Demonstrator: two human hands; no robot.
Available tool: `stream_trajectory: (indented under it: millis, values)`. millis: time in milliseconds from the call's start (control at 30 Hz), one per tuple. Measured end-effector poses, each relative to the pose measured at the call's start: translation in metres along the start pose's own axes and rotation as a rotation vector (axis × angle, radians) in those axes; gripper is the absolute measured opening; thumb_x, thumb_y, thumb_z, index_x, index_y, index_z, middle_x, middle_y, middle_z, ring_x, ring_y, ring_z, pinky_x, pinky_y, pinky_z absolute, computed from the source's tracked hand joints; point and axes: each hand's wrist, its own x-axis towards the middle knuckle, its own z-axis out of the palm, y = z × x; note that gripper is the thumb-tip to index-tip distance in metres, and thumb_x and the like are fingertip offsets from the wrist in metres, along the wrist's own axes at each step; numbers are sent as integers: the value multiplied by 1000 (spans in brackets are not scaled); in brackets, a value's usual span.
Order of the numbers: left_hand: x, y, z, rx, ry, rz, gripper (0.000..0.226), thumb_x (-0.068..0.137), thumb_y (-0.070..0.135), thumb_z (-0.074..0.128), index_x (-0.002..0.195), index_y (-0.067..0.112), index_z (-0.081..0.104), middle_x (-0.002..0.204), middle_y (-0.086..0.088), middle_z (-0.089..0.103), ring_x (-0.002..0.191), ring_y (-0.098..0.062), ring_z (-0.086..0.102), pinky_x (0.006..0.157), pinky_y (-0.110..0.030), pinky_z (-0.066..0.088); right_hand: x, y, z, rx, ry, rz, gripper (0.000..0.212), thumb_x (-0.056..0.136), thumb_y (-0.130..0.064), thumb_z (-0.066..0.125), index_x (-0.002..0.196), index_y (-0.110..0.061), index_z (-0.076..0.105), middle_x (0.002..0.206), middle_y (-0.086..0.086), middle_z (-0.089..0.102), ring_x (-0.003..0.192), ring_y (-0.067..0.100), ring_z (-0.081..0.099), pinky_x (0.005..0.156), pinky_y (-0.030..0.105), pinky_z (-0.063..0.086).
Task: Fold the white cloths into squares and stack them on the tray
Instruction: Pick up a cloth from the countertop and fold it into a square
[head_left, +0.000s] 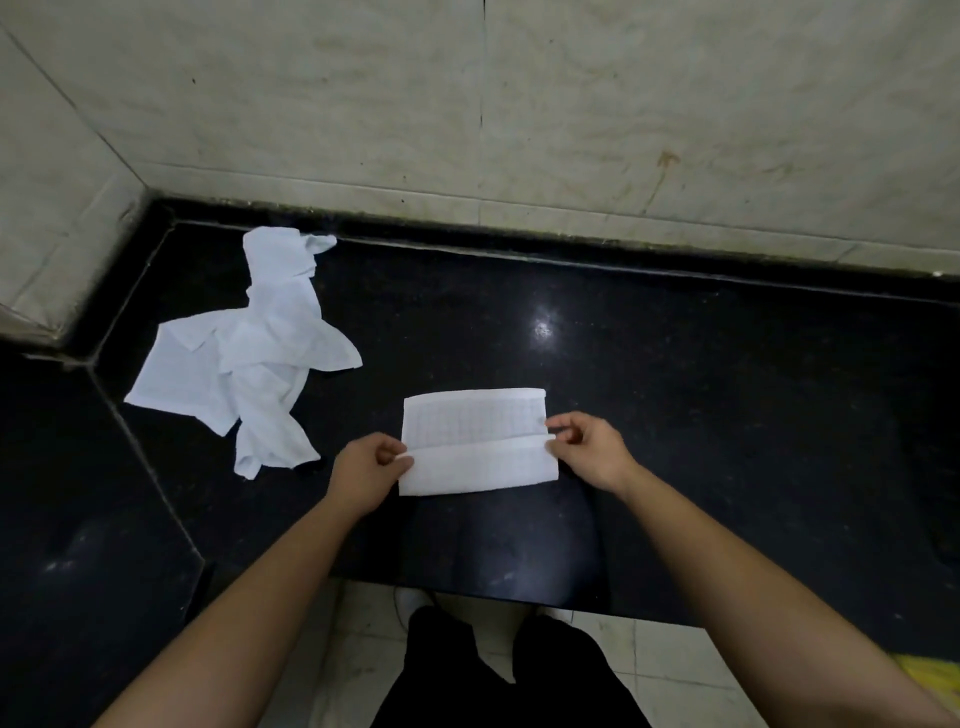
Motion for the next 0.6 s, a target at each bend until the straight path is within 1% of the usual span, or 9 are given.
stream_trajectory:
  millis: [33, 100, 167, 267, 333, 400, 500, 600]
  values:
    - [8, 4, 0, -71, 23, -26, 11, 84, 21, 77, 93, 20, 71, 89, 1, 69, 87, -16, 66, 83, -32, 53, 7, -3, 1, 56, 41, 9, 24, 88, -14, 72, 111, -23, 69, 86, -1, 67, 83, 8, 63, 71, 7, 44]
    - [20, 10, 1, -158, 64, -67, 10, 84, 20, 77, 92, 19, 72, 89, 0, 70, 87, -16, 66, 87, -35, 54, 19, -8, 3, 141, 105, 37, 19, 88, -16, 73, 105, -23, 69, 83, -4, 66, 79, 7, 63, 71, 11, 46]
    - [33, 14, 5, -195, 112, -89, 9, 84, 20, 77, 93, 20, 73, 91, 1, 71, 89, -16, 66, 87, -33, 53, 32, -8, 5, 175, 150, 63, 14, 88, -18, 73, 97, -27, 69, 83, -5, 68, 77, 7, 64, 73, 15, 47]
    - [51, 19, 7, -192, 157, -73, 13, 87, 21, 74, 99, 18, 74, 94, 3, 71, 90, -12, 64, 86, -27, 48, 52, -8, 11, 179, 213, 66, 14, 88, -20, 73, 92, -33, 69, 82, -5, 70, 76, 6, 63, 73, 14, 48]
    - [62, 20, 8, -169, 163, -52, 16, 89, 22, 71, 104, 18, 73, 97, 5, 69, 91, -10, 62, 86, -25, 44, 61, -9, 13, 180, 249, 68, 13, 89, -21, 71, 96, -31, 71, 82, -6, 70, 75, 6, 63, 76, 16, 50]
    - [71, 18, 11, -132, 165, -37, 17, 91, 23, 69, 107, 18, 72, 99, 6, 68, 92, -9, 61, 86, -24, 43, 68, -10, 16, 164, 268, 73, 13, 90, -23, 70, 102, -29, 71, 85, -6, 72, 78, 6, 66, 75, 17, 51]
    - [82, 12, 16, -89, 182, 0, 19, 91, 27, 68, 108, 18, 72, 101, 4, 69, 92, -10, 62, 85, -24, 45, 74, -9, 20, 126, 297, 85, 12, 91, -28, 68, 102, -33, 71, 85, -10, 72, 83, 6, 68, 79, 24, 55]
    - [88, 6, 19, -37, 216, 41, 20, 92, 30, 66, 107, 20, 72, 101, 1, 69, 91, -14, 63, 84, -28, 48, 74, -10, 23, 88, 328, 97, 15, 92, -31, 66, 105, -31, 73, 83, -15, 70, 80, 3, 66, 81, 27, 56]
